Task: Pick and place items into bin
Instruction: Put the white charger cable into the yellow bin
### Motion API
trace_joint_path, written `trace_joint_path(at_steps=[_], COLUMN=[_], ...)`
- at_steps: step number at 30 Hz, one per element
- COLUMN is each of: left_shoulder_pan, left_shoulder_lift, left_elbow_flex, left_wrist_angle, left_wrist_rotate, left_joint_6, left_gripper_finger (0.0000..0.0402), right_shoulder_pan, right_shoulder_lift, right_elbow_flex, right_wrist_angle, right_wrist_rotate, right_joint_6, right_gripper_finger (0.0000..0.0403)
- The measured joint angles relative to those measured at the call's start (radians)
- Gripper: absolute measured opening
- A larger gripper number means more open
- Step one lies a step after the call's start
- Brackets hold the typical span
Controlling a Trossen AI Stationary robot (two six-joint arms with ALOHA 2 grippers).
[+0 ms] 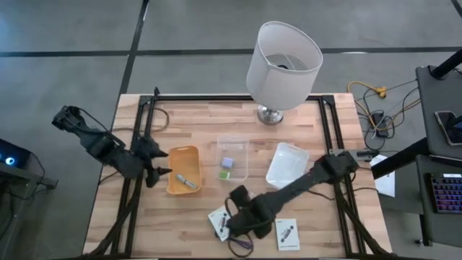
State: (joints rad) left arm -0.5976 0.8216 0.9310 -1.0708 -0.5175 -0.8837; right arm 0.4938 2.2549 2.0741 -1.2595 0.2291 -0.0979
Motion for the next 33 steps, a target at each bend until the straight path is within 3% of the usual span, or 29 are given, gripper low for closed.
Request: trace_joint_path(at_steps=[6, 13, 23, 33], left_shoulder_pan=[0.0, 0.0, 0.0, 0.001], left_shoulder_lift=[0.062, 0.08, 0.054, 0.038], left_elbow_flex=[0.002, 0.002, 0.002, 0.002], left_wrist_angle=[0.034, 0.076, 0.076, 0.075], left_wrist_rotate=[-0.012, -0.014, -0.017, -0.043], left_joint_6=[0.0, 0.0, 0.0, 0.0], left_gripper_finger=[0.0292, 0.0292, 0.0292, 0.0292], right_shoulder_pan=[-0.022, -0.075, -0.107, -0.119], right_shoulder_lift=[-0.107, -0.134, -0.143, -0.118], right_elbow_flex=[-0.266, -0.412, -0.496, -0.525], right_wrist_angle=[0.214, 0.295, 0.422, 0.479], right_wrist_rotate=[-0.056, -0.127, -0.15, -0.239], right_joint_6=[-0.101, -0.174, -0.221, -0.222], right_gripper_finger=[0.0231, 0.023, 0.0222, 0.017])
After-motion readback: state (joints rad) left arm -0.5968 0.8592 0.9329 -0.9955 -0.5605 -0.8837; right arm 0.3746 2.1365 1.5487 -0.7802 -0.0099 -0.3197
